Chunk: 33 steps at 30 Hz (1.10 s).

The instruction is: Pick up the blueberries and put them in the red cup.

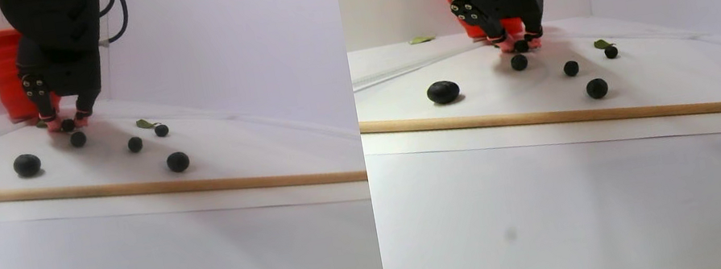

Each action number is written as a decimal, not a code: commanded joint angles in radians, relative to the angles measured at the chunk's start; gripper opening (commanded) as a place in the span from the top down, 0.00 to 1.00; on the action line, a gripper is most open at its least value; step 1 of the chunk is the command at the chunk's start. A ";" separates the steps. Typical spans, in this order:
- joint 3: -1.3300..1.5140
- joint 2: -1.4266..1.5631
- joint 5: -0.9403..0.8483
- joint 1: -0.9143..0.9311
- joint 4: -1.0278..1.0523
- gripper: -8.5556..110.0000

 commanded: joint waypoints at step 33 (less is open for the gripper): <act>0.112 0.328 -0.069 0.051 0.213 0.82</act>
